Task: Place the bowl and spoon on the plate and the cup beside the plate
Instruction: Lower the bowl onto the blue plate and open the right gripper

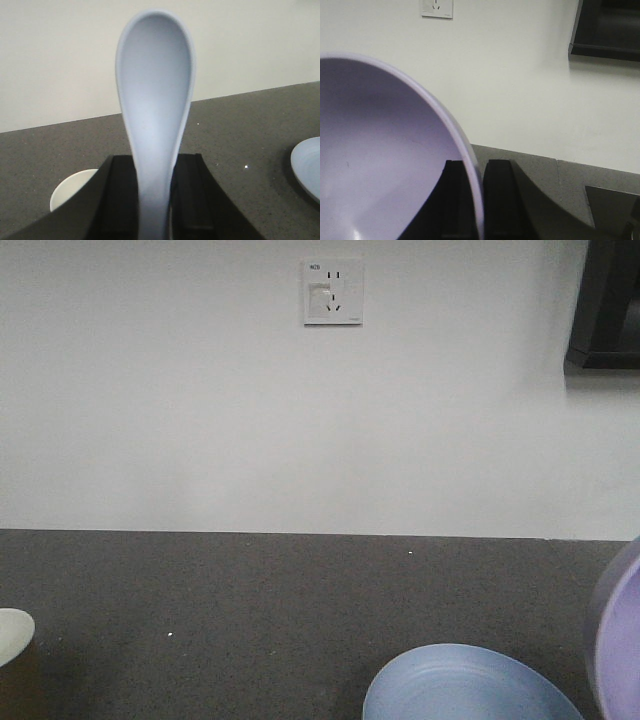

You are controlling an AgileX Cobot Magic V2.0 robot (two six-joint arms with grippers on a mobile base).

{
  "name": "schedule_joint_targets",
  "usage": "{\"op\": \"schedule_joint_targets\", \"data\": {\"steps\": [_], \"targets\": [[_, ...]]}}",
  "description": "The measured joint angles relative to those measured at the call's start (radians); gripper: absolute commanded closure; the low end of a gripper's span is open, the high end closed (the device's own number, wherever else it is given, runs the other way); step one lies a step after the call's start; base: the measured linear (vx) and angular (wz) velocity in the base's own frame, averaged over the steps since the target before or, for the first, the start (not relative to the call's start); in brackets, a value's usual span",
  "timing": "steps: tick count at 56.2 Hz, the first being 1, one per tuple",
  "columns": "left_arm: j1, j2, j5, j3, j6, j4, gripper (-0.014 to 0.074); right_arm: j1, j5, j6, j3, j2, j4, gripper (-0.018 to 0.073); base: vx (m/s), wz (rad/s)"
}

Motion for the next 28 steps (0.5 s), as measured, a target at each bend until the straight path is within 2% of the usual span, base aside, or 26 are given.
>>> {"op": "schedule_joint_targets", "data": {"steps": [17,28], "targets": [[0.0,0.0,-0.001,0.0,0.0,-0.004,0.0596,0.0,-0.016,0.022,0.0,0.026,0.007,0.0568,0.0,0.0],[0.0,0.0,-0.003,0.0,0.0,-0.004,0.0596,0.055,-0.008,0.053,-0.017,0.248,-0.003,0.0568,0.0,0.0]]}}
